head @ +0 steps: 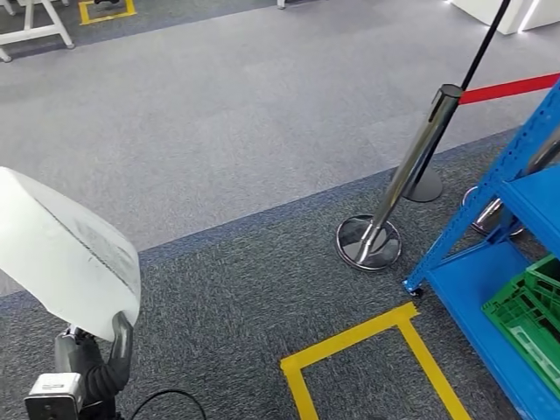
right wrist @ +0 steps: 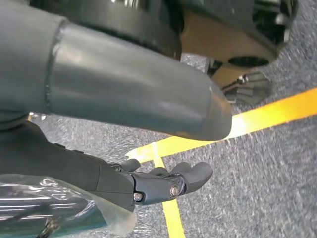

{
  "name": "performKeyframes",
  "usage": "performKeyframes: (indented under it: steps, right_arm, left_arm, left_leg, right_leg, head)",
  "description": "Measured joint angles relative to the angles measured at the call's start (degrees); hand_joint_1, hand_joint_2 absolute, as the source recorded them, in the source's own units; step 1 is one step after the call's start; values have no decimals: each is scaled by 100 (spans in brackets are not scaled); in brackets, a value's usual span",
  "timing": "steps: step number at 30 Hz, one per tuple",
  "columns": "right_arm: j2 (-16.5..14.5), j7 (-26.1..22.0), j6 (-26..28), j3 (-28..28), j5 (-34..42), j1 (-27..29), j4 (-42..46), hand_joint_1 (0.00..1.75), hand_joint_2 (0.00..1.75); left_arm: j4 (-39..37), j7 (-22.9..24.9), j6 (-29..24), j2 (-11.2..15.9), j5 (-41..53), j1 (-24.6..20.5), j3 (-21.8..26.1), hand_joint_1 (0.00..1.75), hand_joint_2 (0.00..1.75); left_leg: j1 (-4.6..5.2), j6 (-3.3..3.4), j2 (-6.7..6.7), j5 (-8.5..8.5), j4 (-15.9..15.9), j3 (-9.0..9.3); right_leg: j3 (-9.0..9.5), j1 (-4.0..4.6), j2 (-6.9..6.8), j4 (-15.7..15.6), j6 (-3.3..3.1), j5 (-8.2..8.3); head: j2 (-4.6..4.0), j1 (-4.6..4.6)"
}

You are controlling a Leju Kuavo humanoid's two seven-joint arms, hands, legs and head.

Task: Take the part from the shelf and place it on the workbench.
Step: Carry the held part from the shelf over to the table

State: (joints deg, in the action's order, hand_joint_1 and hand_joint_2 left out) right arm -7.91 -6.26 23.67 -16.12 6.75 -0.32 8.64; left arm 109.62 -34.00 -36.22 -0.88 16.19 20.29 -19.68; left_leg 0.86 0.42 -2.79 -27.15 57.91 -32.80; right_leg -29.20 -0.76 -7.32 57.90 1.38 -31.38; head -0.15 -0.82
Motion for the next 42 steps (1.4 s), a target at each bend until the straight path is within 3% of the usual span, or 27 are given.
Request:
performKeyframes:
  steps: [4,6,7,9,10,11,13,15,17,19,21,22,23,24,26,28,30,31,33,35,36,37,38,39,41,42]
  right_arm:
    - [-7,60,-45,-20,-52,-35,1,0,0]
    - [-7,62,-48,-21,-55,-35,1,0,0]
    - [-7,65,-55,-23,-64,-32,1,0,0]
    - [-4,72,-87,-52,-116,-27,-1,0,0]
    - [-3,74,-106,-72,-146,-25,-2,0,0]
    - [-2,73,-118,-93,-169,-27,-2,0,0]
    - [-2,72,-127,-123,-193,-38,-3,0,0]
    - [-2,86,-130,-146,-217,-50,-3,0,0]
    - [-2,99,-131,-161,-232,-56,-2,0,0]
    - [-1,104,-133,-168,-236,-51,-2,0,0]
    - [0,110,-134,-169,-236,-41,-3,0,0]
    - [0,114,-133,-169,-236,-41,-3,0,0]
    - [0,115,-133,-170,-236,-45,-3,0,0]
    - [0,116,-133,-170,-236,-51,-2,0,0]
    - [0,116,-133,-172,-238,-63,-2,0,0]
    - [-1,116,-134,-172,-239,-64,-2,0,0]
    - [-2,116,-138,-176,-241,-70,1,0,0]
    - [-3,115,-139,-182,-246,-79,3,0,0]
    - [-4,111,-139,-198,-253,-96,6,0,0]
    - [-4,112,-139,-212,-254,-90,5,0,0]
    - [-4,115,-139,-216,-253,-79,5,0,0]
    - [-4,117,-139,-218,-254,-66,4,0,0]
    - [-3,119,-138,-220,-257,-56,4,0,0]
    - [-3,121,-138,-221,-261,-50,3,0,0]
    - [-2,125,-139,-231,-274,-52,1,0,0]
    - [-2,129,-140,-241,-282,-55,-1,0,0]
  left_arm:
    - [41,3,-14,6,-39,32,80,175,175]
    - [43,3,-15,5,-44,29,85,175,175]
    - [43,3,-16,5,-48,34,92,175,175]
    - [43,3,-20,5,-59,55,152,175,175]
    - [43,3,-25,5,-63,66,187,175,175]
    - [45,3,-31,4,-65,72,217,175,175]
    - [59,2,-45,4,-66,90,247,175,175]
    - [74,2,-52,3,-67,135,289,175,175]
    - [91,2,-56,3,-67,167,332,175,175]
    - [106,1,-59,4,-65,168,356,175,175]
    - [108,1,-58,4,-66,178,364,175,175]
    - [108,1,-58,3,-67,191,365,175,175]
    - [109,1,-58,4,-67,200,367,175,175]
    - [110,1,-58,3,-67,206,367,175,175]
    - [117,1,-58,4,-66,203,369,175,175]
    - [126,-2,-58,1,-65,201,371,175,175]
    - [136,-3,-58,-3,-66,221,375,175,175]
    - [143,-4,-59,-9,-66,234,377,175,175]
    - [158,-6,-60,-24,-64,233,379,175,175]
    - [163,-8,-60,-37,-65,220,379,175,175]
    - [163,-8,-60,-41,-66,219,379,175,175]
    - [163,-8,-59,-43,-65,222,379,175,175]
    - [163,-8,-58,-44,-65,224,379,175,175]
    - [163,-8,-58,-46,-66,226,379,175,175]
    - [163,-8,-50,-52,-65,224,381,175,175]
    - [163,-10,-40,-56,-64,222,385,175,175]
  left_leg:
    - [-57,104,188,56,-88,41]
    - [-58,110,205,57,-88,40]
    - [-55,115,252,54,-87,40]
    - [-59,102,537,32,-60,54]
    - [-58,81,701,12,-29,50]
    - [-62,51,843,-9,18,33]
    - [-77,-9,976,-17,72,-26]
    - [-101,-57,1075,-7,85,-59]
    - [-88,-104,856,-125,289,-150]
    - [-79,-153,489,-448,941,-453]
    - [-98,-177,364,-705,1647,-804]
    - [-103,-177,351,-695,1770,-869]
    - [-105,-166,339,-567,1649,-813]
    - [-99,-143,292,-357,1307,-644]
    - [-38,-74,8,-44,506,-243]
    - [31,-17,-186,0,146,-73]
    - [46,32,-74,2,99,-69]
    - [36,61,-3,18,64,-54]
    - [-2,122,129,52,-3,-14]
    - [-17,153,263,54,-9,-9]
    - [-17,160,345,50,-6,-7]
    - [-17,164,433,45,-4,-1]
    - [-18,162,523,40,0,9]
    - [-22,152,612,31,6,22]
    - [-30,107,772,-2,43,30]
    - [-34,78,842,-15,66,13]
  right_leg:
    - [-215,-30,568,471,38,-343]
    - [-262,-31,602,572,38,-392]
    - [-409,-30,633,854,41,-496]
    - [-534,-40,776,874,49,-247]
    - [-547,-56,953,766,54,-110]
    - [-401,-76,1099,378,55,119]
    - [-279,-84,1260,149,42,127]
    - [-242,-74,1131,129,-6,135]
    - [-198,-78,974,103,-75,136]
    - [-162,-59,792,88,-135,111]
    - [-141,-34,594,88,-160,81]
    - [-129,-27,507,88,-163,67]
    - [-110,-21,425,88,-161,51]
    - [-82,-17,351,87,-156,31]
    - [-36,-2,225,85,-119,-18]
    - [-2,17,109,71,-63,-57]
    - [57,16,-5,39,-8,-79]
    - [72,6,44,51,18,-114]
    - [-54,-11,359,356,53,-322]
    - [-458,-16,663,1126,58,-656]
    - [-671,-14,708,1485,62,-753]
    - [-820,-11,722,1680,65,-742]
    - [-863,-10,730,1639,65,-606]
    - [-792,-14,758,1362,61,-367]
    - [-518,-40,999,591,51,62]
    - [-396,-53,1128,316,41,159]
  head:
    - [0,18]
    - [0,23]
    - [0,26]
    - [0,32]
    - [0,34]
    - [0,29]
    - [0,26]
    - [0,27]
    - [0,-11]
    - [0,-56]
    - [0,-62]
    - [0,-62]
    - [0,-62]
    - [0,-62]
    - [0,-63]
    - [0,-64]
    - [0,-68]
    - [0,-62]
    - [0,-38]
    - [0,-7]
    - [0,4]
    - [0,6]
    - [0,5]
    - [0,6]
    - [0,6]
    - [0,6]
